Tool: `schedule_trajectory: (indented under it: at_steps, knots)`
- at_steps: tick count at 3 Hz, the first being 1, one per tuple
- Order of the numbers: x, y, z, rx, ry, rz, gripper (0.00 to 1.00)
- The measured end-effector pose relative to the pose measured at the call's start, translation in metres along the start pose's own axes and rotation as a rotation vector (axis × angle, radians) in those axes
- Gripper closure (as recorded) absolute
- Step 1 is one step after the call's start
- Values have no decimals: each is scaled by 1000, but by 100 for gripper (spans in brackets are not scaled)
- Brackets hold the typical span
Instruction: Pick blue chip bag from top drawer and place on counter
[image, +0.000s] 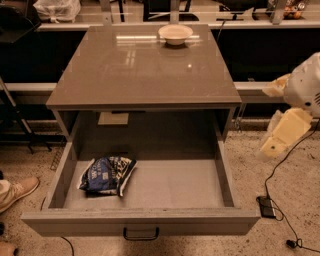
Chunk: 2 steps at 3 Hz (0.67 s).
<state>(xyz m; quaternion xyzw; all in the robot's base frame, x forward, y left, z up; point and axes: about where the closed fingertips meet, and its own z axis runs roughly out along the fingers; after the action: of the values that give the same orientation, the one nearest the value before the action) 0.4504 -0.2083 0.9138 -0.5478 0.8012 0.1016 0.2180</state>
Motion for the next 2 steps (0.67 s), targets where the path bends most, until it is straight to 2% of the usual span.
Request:
schedule_trajectory:
  at_steps: [1,2]
  knots:
    - [-6,6,48,-65,-183,103,0]
    - [-51,13,82,-106,-400,196,0]
